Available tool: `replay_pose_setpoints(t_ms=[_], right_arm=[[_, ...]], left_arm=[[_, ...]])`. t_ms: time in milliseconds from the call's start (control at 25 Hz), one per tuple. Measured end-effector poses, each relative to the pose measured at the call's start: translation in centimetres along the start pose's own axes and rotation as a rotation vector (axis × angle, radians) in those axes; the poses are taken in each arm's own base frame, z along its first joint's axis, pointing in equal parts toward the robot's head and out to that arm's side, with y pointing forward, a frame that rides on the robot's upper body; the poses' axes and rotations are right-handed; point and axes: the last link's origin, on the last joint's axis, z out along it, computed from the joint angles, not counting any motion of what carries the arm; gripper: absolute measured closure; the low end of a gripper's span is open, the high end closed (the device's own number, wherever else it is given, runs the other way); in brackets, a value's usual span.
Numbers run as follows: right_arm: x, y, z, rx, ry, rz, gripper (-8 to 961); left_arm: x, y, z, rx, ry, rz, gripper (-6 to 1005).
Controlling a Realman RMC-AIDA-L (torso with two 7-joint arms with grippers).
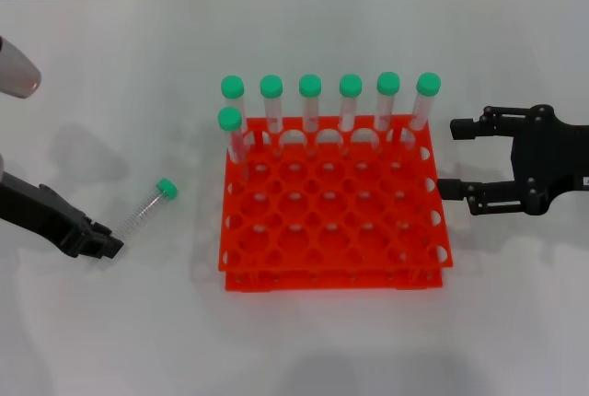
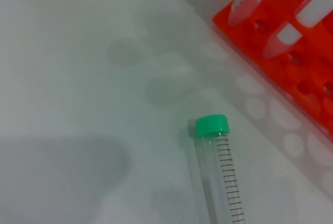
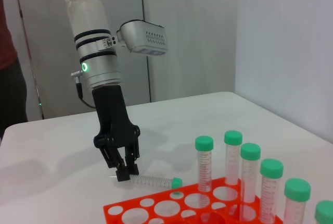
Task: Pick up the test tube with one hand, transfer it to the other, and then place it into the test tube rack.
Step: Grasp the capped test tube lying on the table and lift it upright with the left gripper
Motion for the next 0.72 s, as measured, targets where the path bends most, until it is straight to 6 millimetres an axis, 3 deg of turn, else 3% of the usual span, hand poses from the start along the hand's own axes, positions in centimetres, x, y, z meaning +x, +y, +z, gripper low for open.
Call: replay_pose_setpoints(t_ms=[720], right_arm=[[-0.13, -0.06, -0.03, 0.004, -0.010, -0.007, 185]], left_arm=[[0.19, 0.01, 0.21, -0.006, -0.006, 0.007, 781]])
